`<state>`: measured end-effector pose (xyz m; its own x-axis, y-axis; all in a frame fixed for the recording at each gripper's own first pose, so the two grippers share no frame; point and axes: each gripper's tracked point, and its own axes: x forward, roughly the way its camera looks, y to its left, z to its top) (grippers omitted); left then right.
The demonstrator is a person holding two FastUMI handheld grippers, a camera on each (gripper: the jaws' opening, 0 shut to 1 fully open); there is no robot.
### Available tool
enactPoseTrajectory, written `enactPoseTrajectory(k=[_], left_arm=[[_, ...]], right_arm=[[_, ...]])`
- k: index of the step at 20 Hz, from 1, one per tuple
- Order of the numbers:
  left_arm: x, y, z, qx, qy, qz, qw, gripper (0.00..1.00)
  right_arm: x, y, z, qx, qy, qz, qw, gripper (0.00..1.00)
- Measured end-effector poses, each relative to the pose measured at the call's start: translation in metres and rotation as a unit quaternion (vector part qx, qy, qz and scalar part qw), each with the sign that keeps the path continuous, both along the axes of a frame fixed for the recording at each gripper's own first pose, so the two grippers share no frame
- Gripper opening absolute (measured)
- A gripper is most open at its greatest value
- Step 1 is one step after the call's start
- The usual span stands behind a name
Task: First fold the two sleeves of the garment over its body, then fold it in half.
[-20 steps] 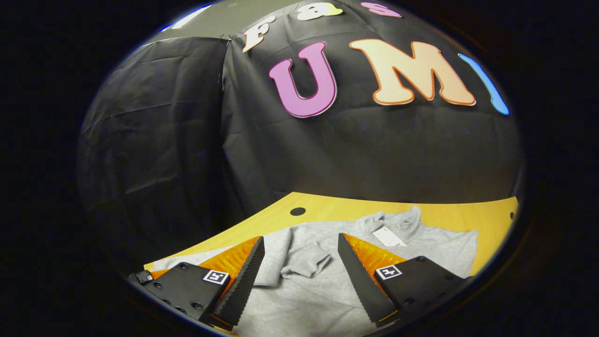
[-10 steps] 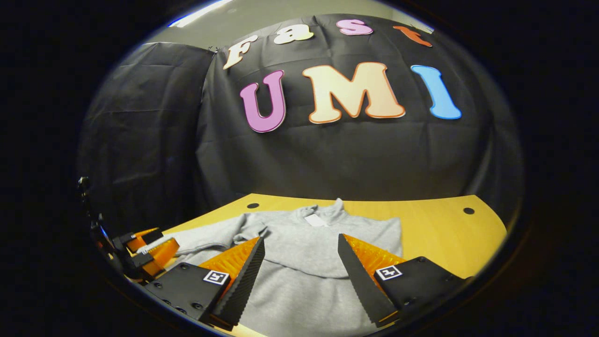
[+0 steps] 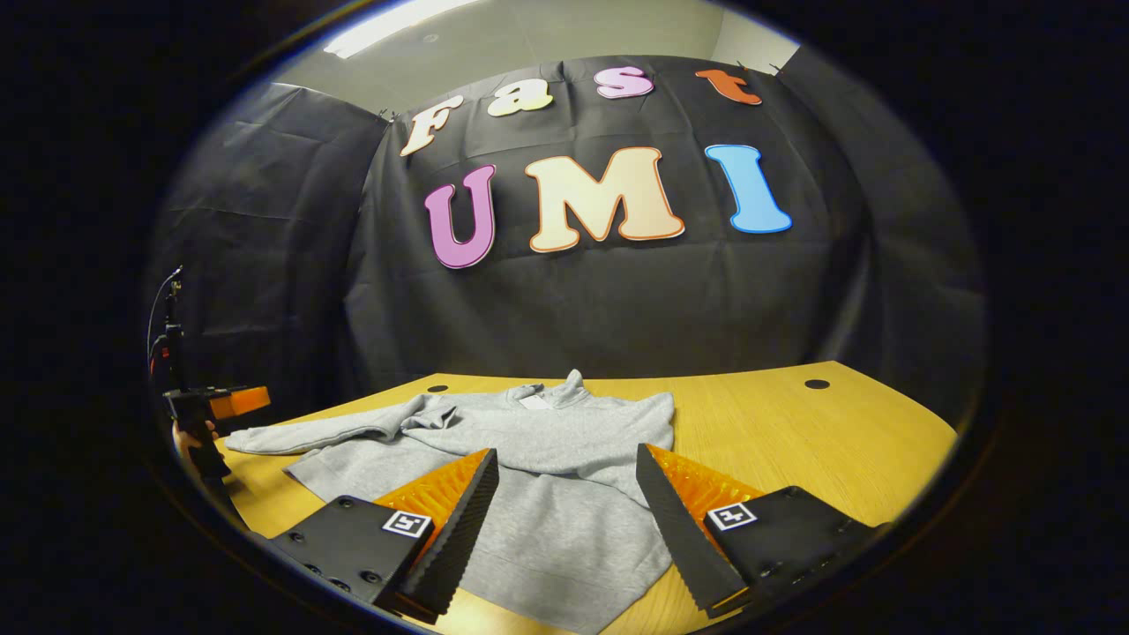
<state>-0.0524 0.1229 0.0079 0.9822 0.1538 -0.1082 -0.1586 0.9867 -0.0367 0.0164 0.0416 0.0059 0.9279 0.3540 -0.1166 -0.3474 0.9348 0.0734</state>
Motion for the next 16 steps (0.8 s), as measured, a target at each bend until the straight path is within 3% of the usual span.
enactPoseTrajectory(k=[10,16], left_arm=[[-0.037,0.059,-0.082,0.016,0.173,0.012,0.985,0.95],[-0.043,0.068,-0.105,0.006,0.218,0.025,0.976,0.95]], right_arm=[[-0.005,-0.027,-0.004,0.024,-0.016,-0.025,0.999,0.97],[-0.001,-0.031,-0.009,0.019,-0.011,-0.029,0.999,0.97]])
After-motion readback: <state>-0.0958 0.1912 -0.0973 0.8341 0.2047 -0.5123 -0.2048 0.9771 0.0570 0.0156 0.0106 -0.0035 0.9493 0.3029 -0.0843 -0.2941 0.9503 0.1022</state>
